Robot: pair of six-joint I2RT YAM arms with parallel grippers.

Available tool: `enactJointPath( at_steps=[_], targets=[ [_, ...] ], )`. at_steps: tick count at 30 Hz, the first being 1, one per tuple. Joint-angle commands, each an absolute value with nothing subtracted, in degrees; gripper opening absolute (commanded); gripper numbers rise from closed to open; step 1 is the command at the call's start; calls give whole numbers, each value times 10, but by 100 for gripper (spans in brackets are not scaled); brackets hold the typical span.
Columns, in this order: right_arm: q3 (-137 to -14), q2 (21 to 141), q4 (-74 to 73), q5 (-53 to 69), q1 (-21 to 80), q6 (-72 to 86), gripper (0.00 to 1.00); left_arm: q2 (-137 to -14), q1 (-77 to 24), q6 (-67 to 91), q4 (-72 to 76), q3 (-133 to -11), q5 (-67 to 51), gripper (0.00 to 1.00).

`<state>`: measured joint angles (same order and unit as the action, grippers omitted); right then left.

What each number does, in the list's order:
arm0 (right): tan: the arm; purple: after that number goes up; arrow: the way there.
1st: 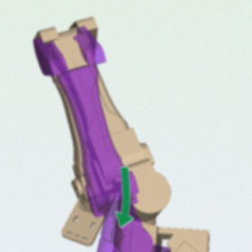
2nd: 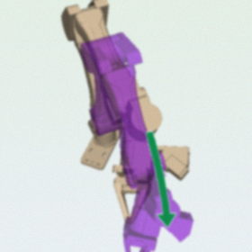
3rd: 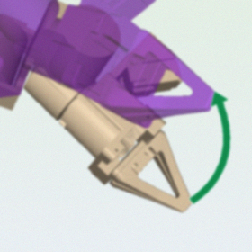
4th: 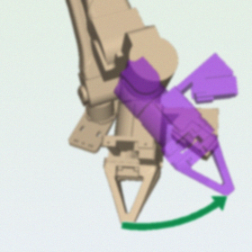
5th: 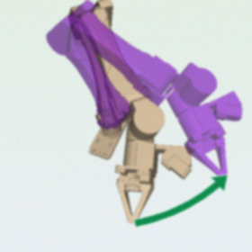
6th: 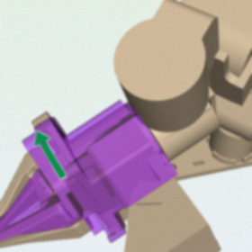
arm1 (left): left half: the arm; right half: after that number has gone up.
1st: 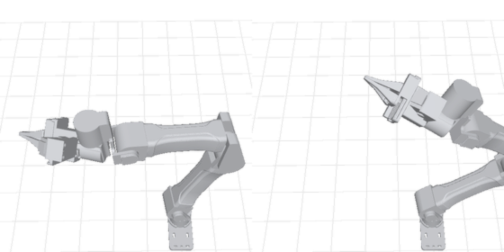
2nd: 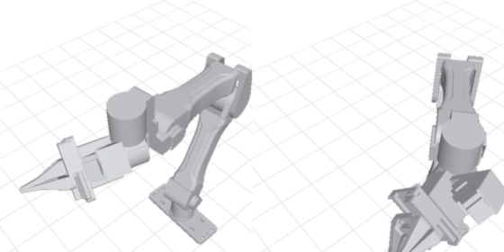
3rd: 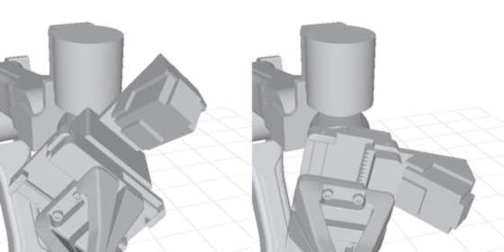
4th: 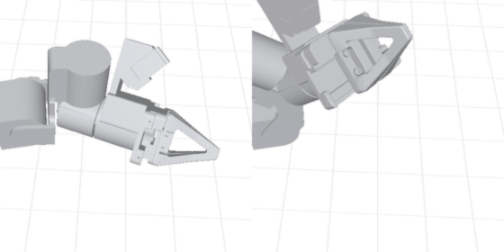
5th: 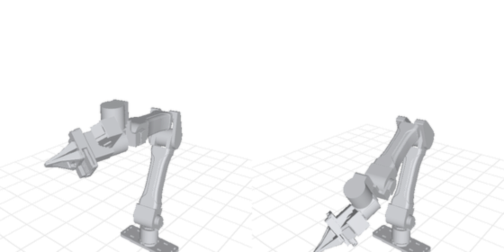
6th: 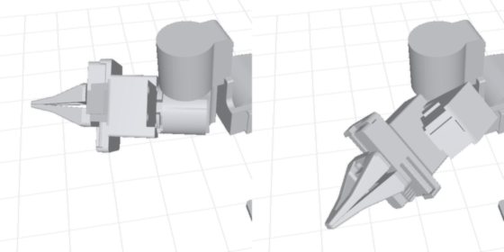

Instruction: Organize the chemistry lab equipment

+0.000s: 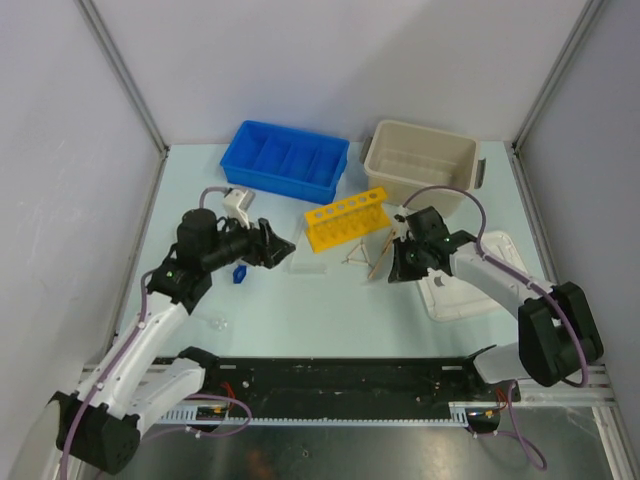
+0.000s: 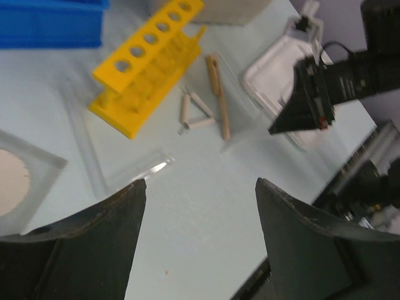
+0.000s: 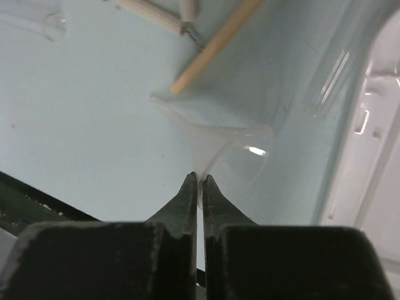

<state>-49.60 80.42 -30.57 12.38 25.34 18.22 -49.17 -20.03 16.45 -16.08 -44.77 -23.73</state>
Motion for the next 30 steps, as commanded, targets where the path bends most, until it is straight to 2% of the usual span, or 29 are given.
enactJointPath(
  at_steps=[1, 6, 12, 20, 30],
  targets=[
    [-497, 766, -269, 168, 278, 160, 0, -523, -206, 143, -135, -463, -349, 77],
    [-497, 701, -222, 241, 316, 141, 0, -563, -232, 135, -137, -496, -407, 78],
    [-501, 645, -168, 343, 369, 112, 0, -619, -306, 107, -163, -545, -457, 77],
    [-506, 585, -151, 336, 427, 68, 0, -673, -396, 71, -210, -572, -467, 71],
    [-507, 553, -173, 317, 427, 48, 0, -678, -408, 44, -260, -573, -456, 67]
  ],
)
